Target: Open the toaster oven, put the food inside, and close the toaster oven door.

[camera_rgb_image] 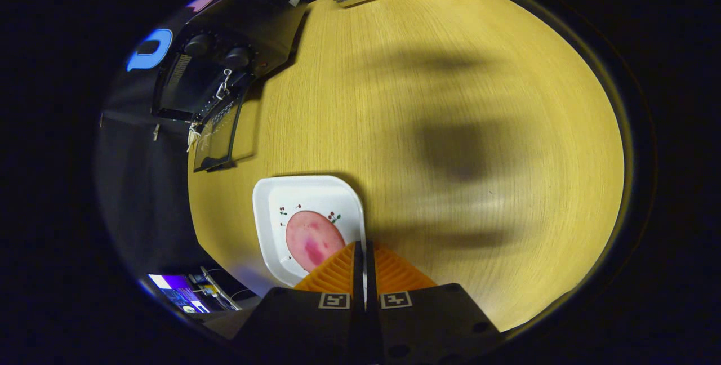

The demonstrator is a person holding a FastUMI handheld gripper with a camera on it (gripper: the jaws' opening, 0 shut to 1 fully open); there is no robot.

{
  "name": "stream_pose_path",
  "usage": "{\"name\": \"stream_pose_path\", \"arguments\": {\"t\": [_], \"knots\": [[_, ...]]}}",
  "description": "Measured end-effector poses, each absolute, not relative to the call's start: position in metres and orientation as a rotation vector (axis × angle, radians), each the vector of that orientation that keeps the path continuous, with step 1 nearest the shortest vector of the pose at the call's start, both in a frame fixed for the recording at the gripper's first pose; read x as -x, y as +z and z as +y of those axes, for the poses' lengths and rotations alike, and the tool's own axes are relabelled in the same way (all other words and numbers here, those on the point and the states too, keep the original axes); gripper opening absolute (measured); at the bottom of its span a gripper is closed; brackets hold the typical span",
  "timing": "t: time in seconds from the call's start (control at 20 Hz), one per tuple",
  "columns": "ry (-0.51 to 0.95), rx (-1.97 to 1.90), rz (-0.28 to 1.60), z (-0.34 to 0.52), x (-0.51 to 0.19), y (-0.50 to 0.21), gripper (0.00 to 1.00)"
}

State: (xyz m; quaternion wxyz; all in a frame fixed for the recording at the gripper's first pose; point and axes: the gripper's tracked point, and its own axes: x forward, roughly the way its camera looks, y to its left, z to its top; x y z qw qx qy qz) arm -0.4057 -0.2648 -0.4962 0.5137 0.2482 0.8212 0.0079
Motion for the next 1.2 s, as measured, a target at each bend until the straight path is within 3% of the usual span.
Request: {"name": "stream_pose_path", "arguments": {"t": [0.25, 0.5, 0.9, 1.2], "knots": [[0.055, -0.843, 1.945, -0.266, 0.405, -0.49, 0.05], [-0.016, -1.062, 1.857, -0.268, 0.408, -0.485, 0.05], [-0.214, -1.287, 1.633, -0.236, 0.397, -0.442, 0.05], [-0.373, -1.43, 1.416, -0.162, 0.344, -0.429, 0.05]]}}
